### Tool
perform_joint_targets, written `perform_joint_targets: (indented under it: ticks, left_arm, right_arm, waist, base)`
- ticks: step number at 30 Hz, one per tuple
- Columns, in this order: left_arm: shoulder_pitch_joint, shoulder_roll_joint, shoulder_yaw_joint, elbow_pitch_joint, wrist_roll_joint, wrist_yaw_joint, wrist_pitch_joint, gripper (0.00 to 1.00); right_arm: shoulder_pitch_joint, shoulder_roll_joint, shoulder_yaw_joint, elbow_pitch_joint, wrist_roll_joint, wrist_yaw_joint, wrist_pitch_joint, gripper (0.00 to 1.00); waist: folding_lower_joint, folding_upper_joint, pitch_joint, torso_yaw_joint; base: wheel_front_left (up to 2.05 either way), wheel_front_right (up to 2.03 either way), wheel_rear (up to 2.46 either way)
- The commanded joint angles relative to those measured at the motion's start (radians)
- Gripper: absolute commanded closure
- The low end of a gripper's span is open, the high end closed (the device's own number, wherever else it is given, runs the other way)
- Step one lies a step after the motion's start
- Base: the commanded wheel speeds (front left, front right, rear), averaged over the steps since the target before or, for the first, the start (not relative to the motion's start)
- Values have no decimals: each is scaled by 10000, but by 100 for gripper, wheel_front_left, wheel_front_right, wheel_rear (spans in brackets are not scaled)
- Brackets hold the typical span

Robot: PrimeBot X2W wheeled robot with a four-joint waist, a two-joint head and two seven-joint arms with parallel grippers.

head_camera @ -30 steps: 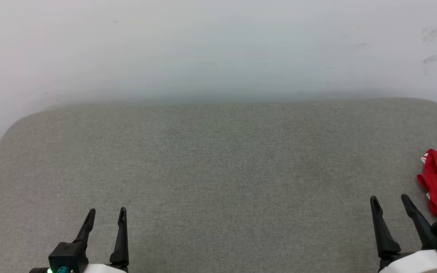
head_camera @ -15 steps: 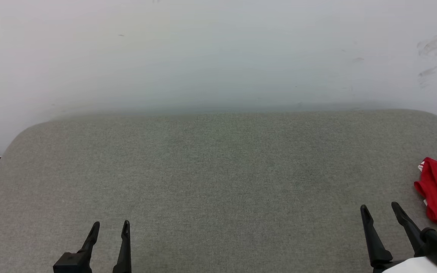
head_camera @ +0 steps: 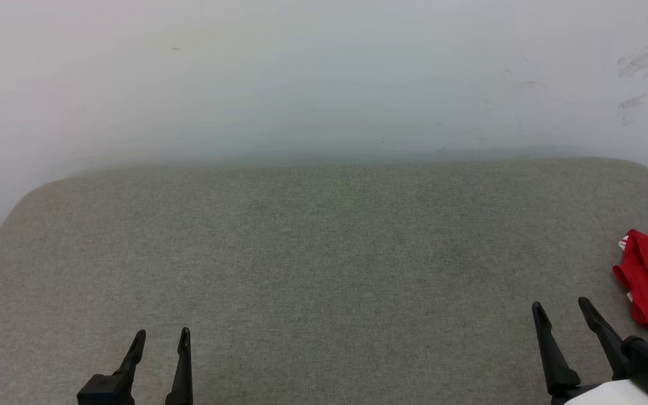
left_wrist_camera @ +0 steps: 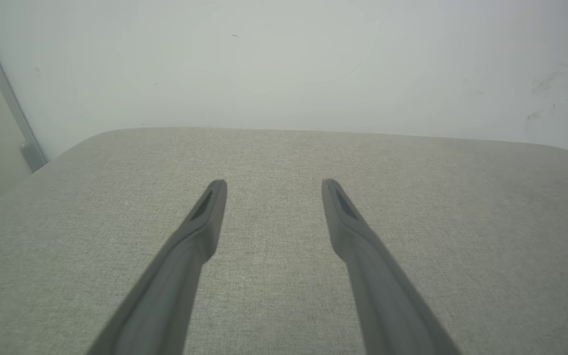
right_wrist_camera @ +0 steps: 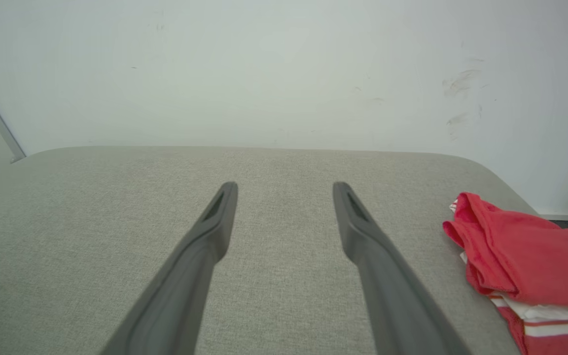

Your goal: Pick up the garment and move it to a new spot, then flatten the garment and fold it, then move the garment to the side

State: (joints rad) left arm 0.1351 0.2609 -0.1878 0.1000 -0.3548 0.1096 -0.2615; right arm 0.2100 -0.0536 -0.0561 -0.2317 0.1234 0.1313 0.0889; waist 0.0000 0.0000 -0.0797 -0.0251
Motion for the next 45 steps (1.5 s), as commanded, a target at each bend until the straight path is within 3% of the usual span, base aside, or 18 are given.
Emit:
perform_joint_targets:
  ticks: [1,5,6,45]
  left_arm:
    - [-99,-32,34,22,74,-27,-49,0]
    - [-122,-56,71,20,45,-65,-49,0]
    - [-9,-56,37,17,26,-45,2,100]
    - [-1048,-960,1282,708,-5356,-1050,1601,100]
  right_arm:
    - [78,53,5,-89,45,-12,21,0]
    - [70,54,10,-132,54,-12,37,0]
    - [0,2,10,-68,66,0,9,100]
    - [-1359,-263,128,2054,6679,-3,-196,100]
  waist:
    - [0,0,16,12]
    - [0,0,38,33]
    - [1,0,40,34]
    - [0,0,269,96]
  base:
    - [0,0,0]
    - [0,0,0]
    - [0,0,0]
    - [0,0,0]
